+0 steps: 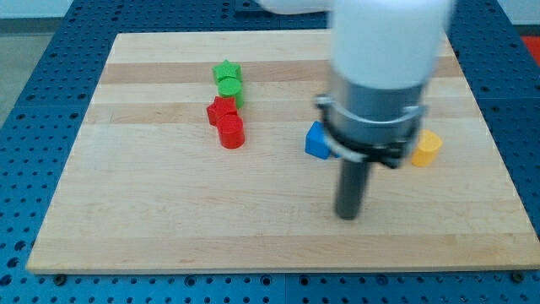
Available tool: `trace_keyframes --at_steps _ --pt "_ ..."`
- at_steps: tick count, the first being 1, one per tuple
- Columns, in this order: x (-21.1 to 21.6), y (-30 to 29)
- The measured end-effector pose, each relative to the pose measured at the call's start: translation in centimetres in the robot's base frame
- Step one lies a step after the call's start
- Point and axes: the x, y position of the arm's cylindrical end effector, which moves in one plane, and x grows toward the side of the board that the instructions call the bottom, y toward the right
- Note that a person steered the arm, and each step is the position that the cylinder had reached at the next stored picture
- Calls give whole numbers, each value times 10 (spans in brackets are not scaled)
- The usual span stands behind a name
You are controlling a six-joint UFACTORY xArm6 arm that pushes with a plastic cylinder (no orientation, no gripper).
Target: Push the yellow heart closer to the yellow hexagon
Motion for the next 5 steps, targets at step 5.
trace_keyframes --at_steps 5 --pt "-58 102"
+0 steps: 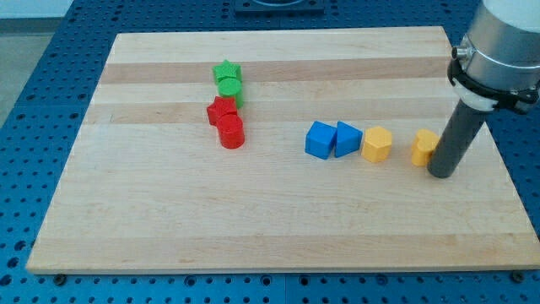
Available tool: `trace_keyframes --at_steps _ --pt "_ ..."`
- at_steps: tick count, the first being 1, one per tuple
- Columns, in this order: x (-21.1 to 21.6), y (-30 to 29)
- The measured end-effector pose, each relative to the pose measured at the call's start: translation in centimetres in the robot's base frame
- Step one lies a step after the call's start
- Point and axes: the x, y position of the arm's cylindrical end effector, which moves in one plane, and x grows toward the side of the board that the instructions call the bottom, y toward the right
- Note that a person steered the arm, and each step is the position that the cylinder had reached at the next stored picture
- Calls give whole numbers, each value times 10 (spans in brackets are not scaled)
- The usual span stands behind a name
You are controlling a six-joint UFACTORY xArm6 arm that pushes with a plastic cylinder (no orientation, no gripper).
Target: Push the yellow heart closer to the yellow hexagon
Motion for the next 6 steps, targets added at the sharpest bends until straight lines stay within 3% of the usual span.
trace_keyframes --at_steps 2,4,6 --pt "0 -11" --pt "-4 44" --pt "-11 28"
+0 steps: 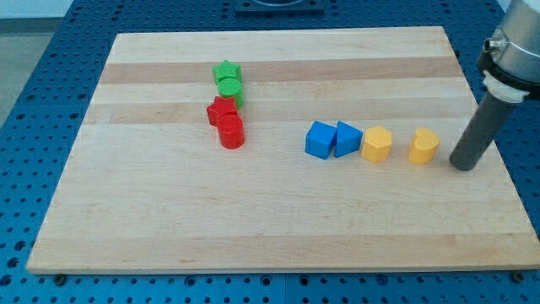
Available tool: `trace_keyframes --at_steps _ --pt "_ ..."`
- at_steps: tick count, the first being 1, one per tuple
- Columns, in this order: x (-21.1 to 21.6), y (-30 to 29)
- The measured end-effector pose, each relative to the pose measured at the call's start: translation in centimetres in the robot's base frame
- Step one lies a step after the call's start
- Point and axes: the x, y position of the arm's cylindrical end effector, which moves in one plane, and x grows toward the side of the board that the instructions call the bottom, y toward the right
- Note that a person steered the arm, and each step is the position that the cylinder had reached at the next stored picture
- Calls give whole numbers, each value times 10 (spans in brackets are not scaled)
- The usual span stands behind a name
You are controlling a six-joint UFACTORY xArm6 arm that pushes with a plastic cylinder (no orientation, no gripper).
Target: Push the yellow heart closer to the yellow hexagon
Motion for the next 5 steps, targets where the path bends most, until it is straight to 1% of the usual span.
trace_keyframes --at_steps 2,5 --pt "-16 -14" --pt "-19 -26"
